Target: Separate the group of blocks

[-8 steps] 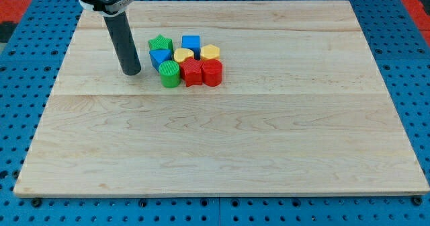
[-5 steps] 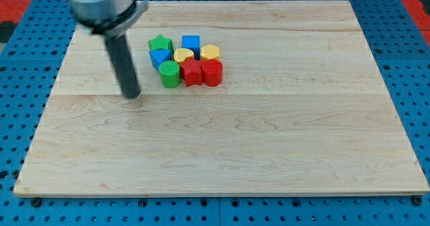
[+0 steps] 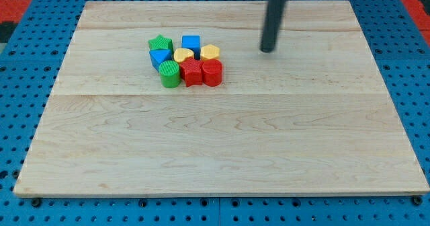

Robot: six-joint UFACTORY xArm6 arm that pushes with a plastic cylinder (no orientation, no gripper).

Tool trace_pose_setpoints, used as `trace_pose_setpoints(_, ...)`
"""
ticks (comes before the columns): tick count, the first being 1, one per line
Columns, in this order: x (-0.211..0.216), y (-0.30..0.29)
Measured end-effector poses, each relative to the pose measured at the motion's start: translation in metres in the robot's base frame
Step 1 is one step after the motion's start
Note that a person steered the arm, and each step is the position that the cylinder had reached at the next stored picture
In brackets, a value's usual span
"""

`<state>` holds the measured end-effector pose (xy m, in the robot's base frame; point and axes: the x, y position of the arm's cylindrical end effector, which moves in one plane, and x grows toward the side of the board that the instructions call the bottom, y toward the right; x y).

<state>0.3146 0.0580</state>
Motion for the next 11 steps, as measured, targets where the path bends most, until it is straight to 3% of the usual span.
trace_pose_setpoints(2,-0.004,-0.119)
trace_pose_setpoints(4,0.007,-0.102)
trace_pose_setpoints(8,0.103,-0.074)
trace_pose_setpoints(10,0.093,-0.102)
trace_pose_setpoints(11,0.062,-0.117)
